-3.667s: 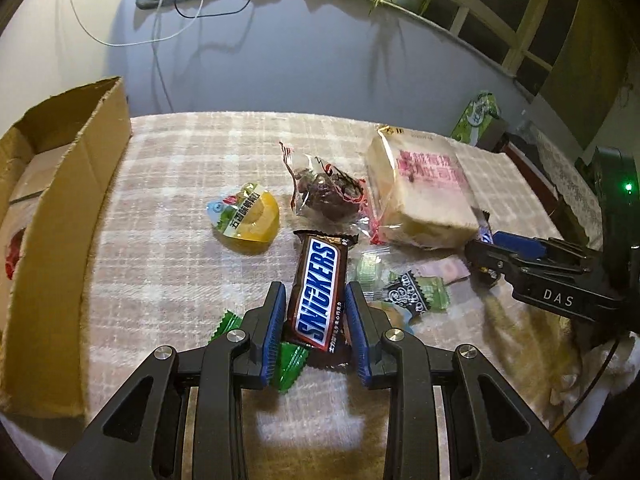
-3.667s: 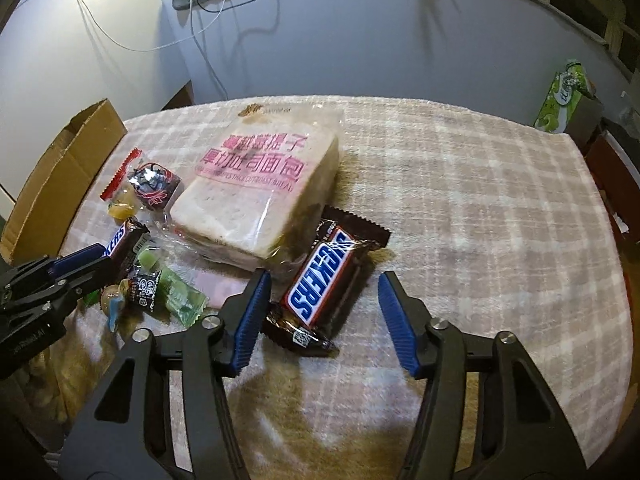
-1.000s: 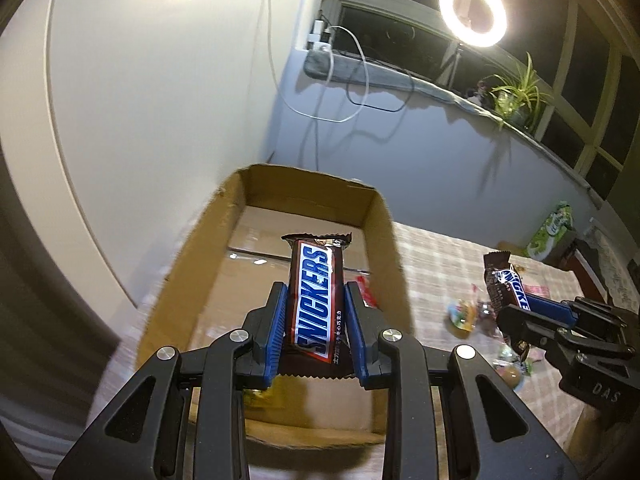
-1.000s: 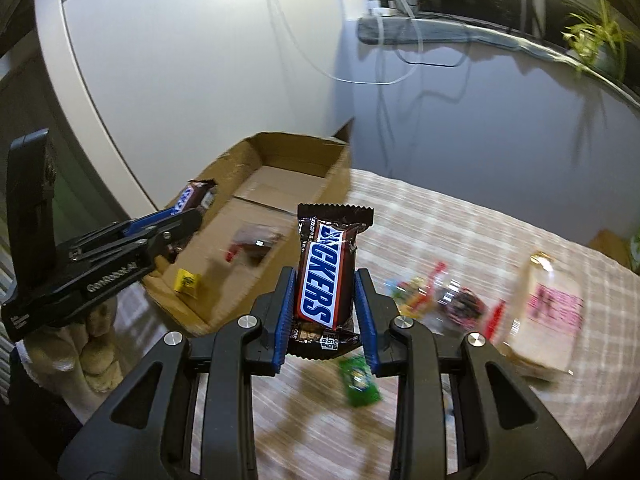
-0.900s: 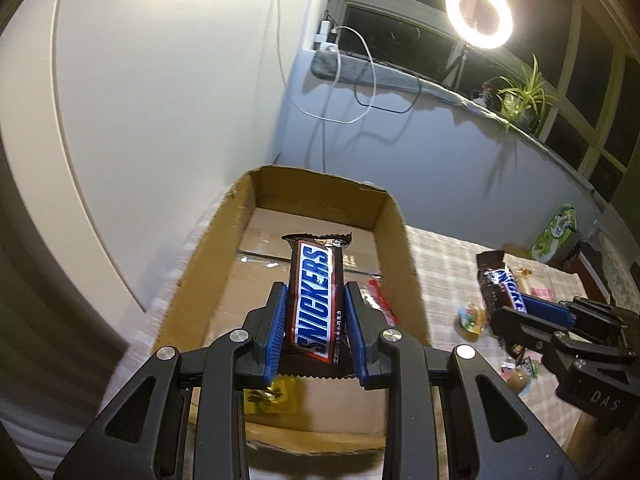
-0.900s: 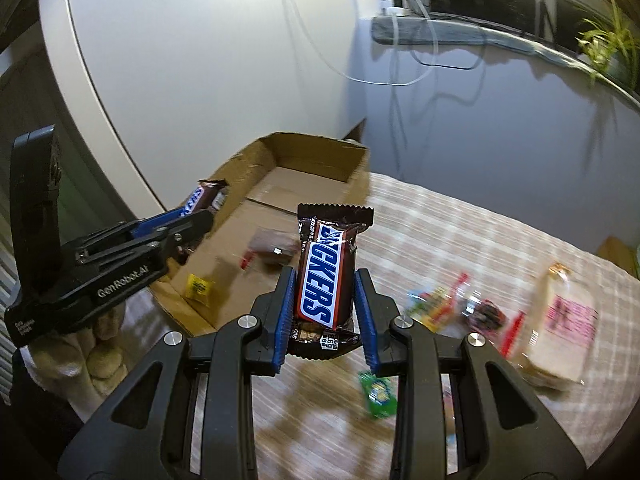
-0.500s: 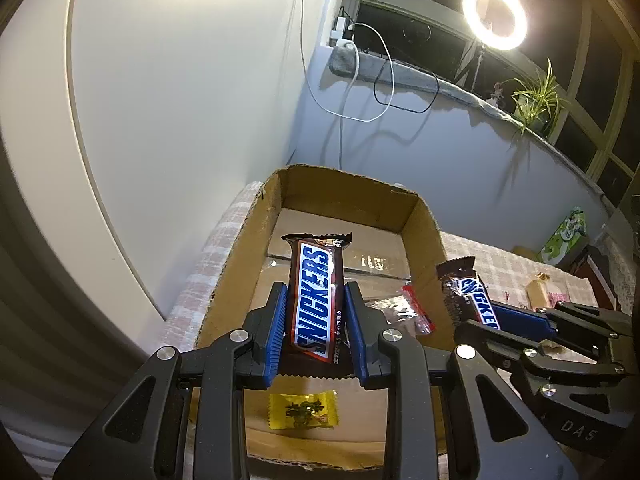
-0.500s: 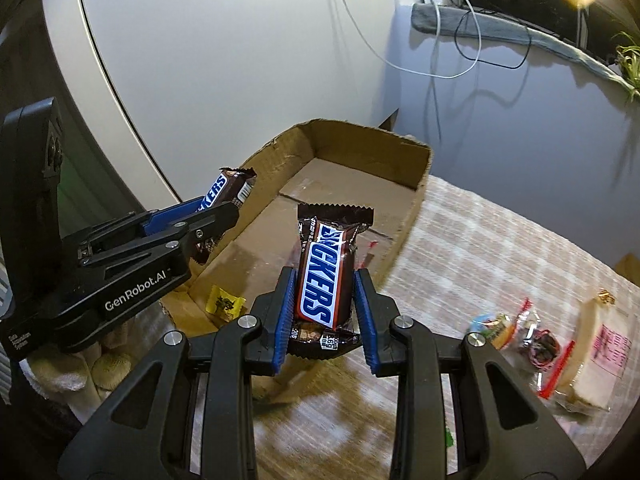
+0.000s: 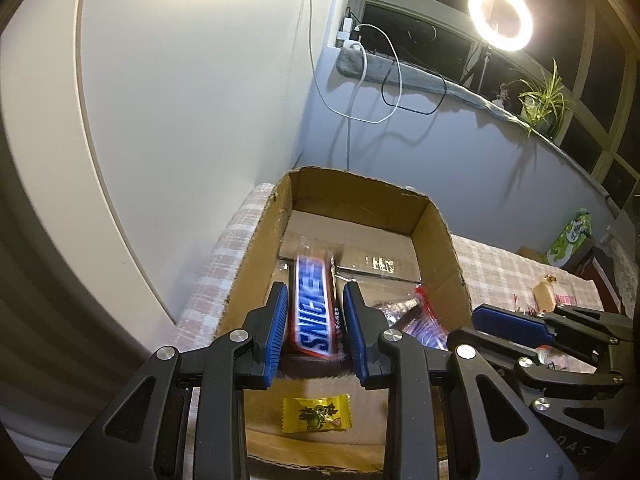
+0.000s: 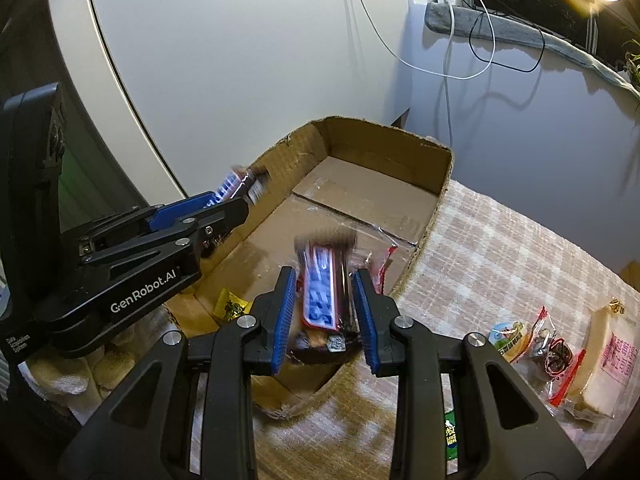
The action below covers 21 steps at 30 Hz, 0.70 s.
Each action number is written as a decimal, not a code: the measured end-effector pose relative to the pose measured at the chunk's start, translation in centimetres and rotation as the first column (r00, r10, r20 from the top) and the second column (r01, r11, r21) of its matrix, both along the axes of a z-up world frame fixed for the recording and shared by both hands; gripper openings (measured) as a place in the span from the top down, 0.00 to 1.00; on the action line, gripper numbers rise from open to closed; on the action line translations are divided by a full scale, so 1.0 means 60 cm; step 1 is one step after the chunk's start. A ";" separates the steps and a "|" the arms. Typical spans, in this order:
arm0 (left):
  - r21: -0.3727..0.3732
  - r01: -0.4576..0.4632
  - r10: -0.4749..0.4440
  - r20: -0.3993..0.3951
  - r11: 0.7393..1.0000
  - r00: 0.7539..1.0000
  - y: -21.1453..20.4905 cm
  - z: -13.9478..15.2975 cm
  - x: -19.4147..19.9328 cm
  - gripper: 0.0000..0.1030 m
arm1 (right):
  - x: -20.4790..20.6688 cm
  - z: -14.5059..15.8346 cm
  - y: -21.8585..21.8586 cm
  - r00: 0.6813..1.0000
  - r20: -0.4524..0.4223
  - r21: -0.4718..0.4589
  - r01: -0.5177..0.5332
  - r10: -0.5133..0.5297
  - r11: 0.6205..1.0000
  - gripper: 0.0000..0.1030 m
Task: Organize snacks
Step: 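Carry both Snickers bars into the box and open both tools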
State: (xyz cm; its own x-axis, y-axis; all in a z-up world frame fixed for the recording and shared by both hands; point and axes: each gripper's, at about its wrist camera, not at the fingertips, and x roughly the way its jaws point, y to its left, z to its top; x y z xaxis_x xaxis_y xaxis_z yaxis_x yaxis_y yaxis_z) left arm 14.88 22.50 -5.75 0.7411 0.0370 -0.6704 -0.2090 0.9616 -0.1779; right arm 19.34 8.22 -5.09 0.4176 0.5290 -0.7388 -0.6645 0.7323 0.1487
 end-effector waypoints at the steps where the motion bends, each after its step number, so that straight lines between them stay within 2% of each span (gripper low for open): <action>1: 0.000 -0.001 0.001 0.001 1.000 1.000 0.001 0.001 0.000 0.74 | 0.000 0.002 -0.001 1.000 0.004 0.002 0.000 0.000 1.000 0.66; 2: 0.001 -0.002 0.002 0.003 1.000 1.000 0.001 0.003 -0.001 0.74 | 0.000 0.003 -0.001 1.000 0.008 0.003 0.002 -0.002 1.000 0.54; 4: 0.005 -0.007 0.007 0.008 1.000 1.000 0.003 0.005 -0.003 0.73 | -0.003 0.007 -0.003 1.000 0.028 0.003 0.010 -0.010 1.000 0.39; 14: 0.014 -0.010 0.010 0.022 1.000 1.000 -0.003 0.017 -0.011 0.73 | -0.013 0.018 -0.025 0.998 0.054 0.008 0.029 -0.030 1.000 0.37; 18: 0.017 -0.005 0.004 0.033 1.000 0.999 -0.012 0.024 -0.017 0.67 | -0.018 0.024 -0.042 0.997 0.063 0.016 0.039 -0.040 0.999 0.37; 21: 0.021 0.004 -0.005 0.040 1.000 0.999 -0.025 0.029 -0.021 0.66 | -0.021 0.028 -0.062 0.996 0.068 0.026 0.053 -0.055 0.998 0.34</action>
